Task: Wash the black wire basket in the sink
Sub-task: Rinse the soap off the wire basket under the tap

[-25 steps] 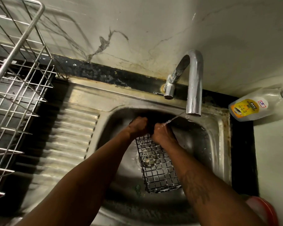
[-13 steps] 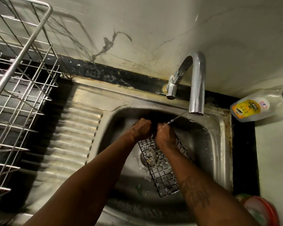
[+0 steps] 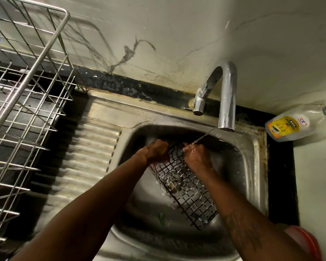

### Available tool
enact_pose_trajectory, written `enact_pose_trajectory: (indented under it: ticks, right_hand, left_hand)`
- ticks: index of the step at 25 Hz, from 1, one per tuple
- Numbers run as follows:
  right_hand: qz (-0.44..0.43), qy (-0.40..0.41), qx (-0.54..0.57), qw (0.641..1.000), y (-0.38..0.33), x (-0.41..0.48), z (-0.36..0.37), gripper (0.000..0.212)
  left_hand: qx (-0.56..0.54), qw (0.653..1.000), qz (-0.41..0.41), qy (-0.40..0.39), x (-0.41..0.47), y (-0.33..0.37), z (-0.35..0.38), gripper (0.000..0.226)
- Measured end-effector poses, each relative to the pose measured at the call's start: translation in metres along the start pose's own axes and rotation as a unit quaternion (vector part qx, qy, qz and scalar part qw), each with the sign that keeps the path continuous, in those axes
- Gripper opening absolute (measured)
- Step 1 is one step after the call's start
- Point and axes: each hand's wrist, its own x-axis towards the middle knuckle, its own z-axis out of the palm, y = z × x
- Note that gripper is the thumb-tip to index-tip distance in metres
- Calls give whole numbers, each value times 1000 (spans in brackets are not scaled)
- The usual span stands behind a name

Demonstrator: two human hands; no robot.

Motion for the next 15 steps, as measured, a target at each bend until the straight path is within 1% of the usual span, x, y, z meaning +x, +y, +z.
enact_pose_trajectory:
  ticks: [2,3,5,7,8,9,11,14,15]
  right_hand:
    - [-57,-12,-7,998,-6,-3,5,20]
    - [-83,-12,-8,996,-11,-4,5,20]
    - [-89,-27,0,996,-20,0,-3,22]
    - [-71,-66,12,995,-22,10,-13,26]
    - [-73,-92,10,993,-20,15,-17,26]
    - [-99,-107,-15,989,-17,18,-18,27]
    - [-133,-120,-69,981,-19,18,-17,31]
    - [-141,-136,-46,980,-20,17,-5,42]
    - [-134,-148,-35,979,-17,19,-3,41]
  left_hand:
    - [-16,1000,11,9,-4,8,-1,25]
    - [-16,999,30,25,-5,11,-1,27]
    - [-2,997,55,59,-7,18,-6,33]
    - [24,995,45,83,-8,22,-10,38]
    - [10,996,33,85,-4,23,-7,35]
    - [-8,996,31,88,1,24,-1,30]
    - [-30,997,27,65,6,32,-1,26]
    - [-32,999,14,42,12,31,4,32]
    - [-42,998,-3,36,12,29,4,30]
